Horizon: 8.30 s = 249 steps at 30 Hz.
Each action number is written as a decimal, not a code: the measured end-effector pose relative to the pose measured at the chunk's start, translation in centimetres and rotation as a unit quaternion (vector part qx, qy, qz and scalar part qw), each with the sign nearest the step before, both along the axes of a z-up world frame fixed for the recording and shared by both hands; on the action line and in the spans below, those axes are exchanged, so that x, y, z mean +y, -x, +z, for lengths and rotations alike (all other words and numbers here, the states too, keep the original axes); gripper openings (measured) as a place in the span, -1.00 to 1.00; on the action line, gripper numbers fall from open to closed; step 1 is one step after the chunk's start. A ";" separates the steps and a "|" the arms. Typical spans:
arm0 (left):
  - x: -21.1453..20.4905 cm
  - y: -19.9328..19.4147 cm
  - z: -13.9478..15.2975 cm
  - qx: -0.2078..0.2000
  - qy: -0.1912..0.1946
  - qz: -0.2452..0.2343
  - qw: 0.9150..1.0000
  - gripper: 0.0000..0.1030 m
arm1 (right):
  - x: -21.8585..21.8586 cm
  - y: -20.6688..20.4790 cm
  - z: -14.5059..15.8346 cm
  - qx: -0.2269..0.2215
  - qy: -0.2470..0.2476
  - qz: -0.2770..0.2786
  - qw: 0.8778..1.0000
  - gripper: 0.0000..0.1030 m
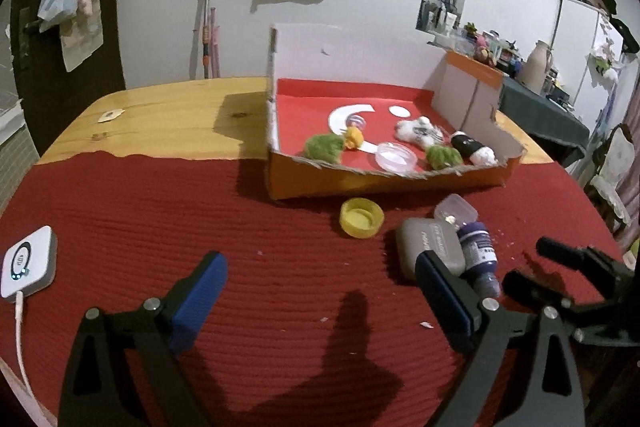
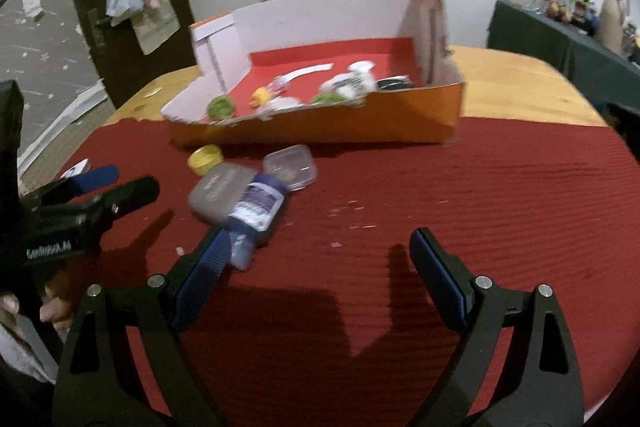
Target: Organize objects
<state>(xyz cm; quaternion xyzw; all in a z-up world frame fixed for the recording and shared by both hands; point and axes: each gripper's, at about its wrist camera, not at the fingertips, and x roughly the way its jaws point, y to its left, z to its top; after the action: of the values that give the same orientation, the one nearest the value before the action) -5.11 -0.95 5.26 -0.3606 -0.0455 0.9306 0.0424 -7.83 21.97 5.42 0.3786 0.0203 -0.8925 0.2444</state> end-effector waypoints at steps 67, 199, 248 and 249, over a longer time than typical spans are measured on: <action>5.2 3.4 -2.2 -0.068 0.052 -0.125 0.988 0.91 | 1.5 3.1 -0.3 -0.043 -0.046 0.080 0.995 0.78; 5.6 25.1 -1.3 -0.172 0.102 -0.029 0.979 0.03 | -7.6 29.6 0.7 -0.069 -0.299 0.013 0.952 -0.48; 8.3 23.0 0.2 -0.159 0.101 -0.027 0.982 0.14 | -9.2 26.8 1.8 -0.069 -0.296 -0.009 0.952 -0.45; 8.2 22.8 0.4 -0.158 0.100 -0.028 0.982 0.14 | -9.2 26.7 1.9 -0.069 -0.295 -0.010 0.953 -0.45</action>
<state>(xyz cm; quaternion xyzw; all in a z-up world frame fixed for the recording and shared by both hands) -27.89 7.27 5.64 -0.5065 0.0521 0.8603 0.0241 -34.52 12.80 7.37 0.4944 0.2620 -0.8209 0.1140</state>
